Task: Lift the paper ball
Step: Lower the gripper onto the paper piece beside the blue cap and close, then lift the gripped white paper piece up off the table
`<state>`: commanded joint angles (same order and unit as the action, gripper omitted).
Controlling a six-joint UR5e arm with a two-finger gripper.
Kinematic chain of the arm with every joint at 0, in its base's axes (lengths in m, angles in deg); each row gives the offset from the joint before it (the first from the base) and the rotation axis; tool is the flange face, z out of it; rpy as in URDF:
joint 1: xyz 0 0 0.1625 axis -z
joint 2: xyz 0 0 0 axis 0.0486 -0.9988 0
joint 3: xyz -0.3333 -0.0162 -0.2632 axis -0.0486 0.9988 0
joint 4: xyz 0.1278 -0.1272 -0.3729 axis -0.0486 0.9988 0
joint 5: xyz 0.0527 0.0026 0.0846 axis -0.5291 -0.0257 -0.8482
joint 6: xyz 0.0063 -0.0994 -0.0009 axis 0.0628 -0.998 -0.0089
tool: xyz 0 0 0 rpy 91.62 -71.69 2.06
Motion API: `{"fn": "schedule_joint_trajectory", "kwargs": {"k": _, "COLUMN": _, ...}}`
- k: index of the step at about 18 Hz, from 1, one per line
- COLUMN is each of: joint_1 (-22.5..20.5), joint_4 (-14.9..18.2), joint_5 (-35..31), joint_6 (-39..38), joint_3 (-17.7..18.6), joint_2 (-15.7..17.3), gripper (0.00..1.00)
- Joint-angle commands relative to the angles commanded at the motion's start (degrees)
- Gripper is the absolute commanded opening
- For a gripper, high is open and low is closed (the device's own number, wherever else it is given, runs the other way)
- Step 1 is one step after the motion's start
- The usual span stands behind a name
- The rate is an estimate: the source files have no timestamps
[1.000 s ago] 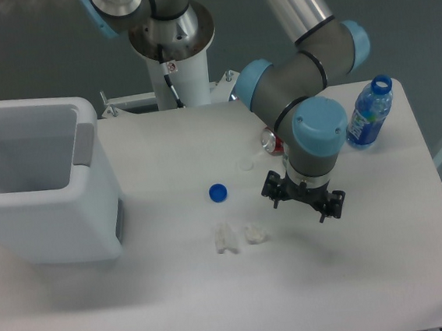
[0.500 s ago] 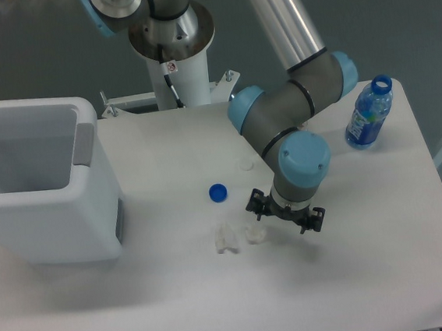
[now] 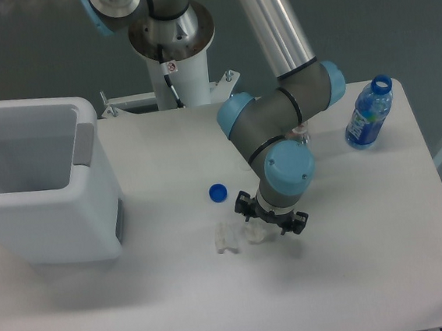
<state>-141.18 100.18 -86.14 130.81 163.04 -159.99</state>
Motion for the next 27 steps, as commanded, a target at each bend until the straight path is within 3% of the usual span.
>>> {"fn": "schedule_joint_trajectory", "kwargs": {"k": 5, "joint_1": 0.5, "joint_4": -0.2, "joint_5": 0.4, "joint_6": 0.0, "joint_3": -0.4, "joint_2": -0.4, "gripper": 0.72}}
{"fn": "schedule_joint_trajectory", "kwargs": {"k": 7, "joint_1": 0.6, "joint_4": -0.3, "joint_5": 0.4, "joint_6": -0.1, "joint_3": -0.6, "joint_2": -0.5, "gripper": 0.66}}
{"fn": "schedule_joint_trajectory", "kwargs": {"k": 8, "joint_1": 0.6, "joint_4": -0.3, "joint_5": 0.4, "joint_6": -0.1, "joint_3": -0.7, "joint_2": -0.6, "gripper": 0.6}}
{"fn": "schedule_joint_trajectory", "kwargs": {"k": 11, "joint_1": 0.6, "joint_4": -0.2, "joint_5": 0.7, "joint_6": -0.6, "joint_3": -0.7, "joint_2": -0.7, "gripper": 0.23}}
{"fn": "schedule_joint_trajectory", "kwargs": {"k": 14, "joint_1": 0.5, "joint_4": -0.2, "joint_5": 0.7, "joint_6": -0.5, "joint_3": -0.9, "joint_2": -0.6, "gripper": 0.0}}
{"fn": "schedule_joint_trajectory", "kwargs": {"k": 23, "joint_1": -0.9, "joint_4": 0.1, "joint_5": 1.9, "joint_6": -1.6, "joint_3": -4.1, "joint_2": 0.0, "gripper": 0.0}}
{"fn": "schedule_joint_trajectory", "kwargs": {"k": 27, "joint_1": -2.4, "joint_4": 0.6, "joint_5": 1.4, "joint_6": -0.7, "joint_3": -5.6, "joint_2": 2.2, "gripper": 0.0}}
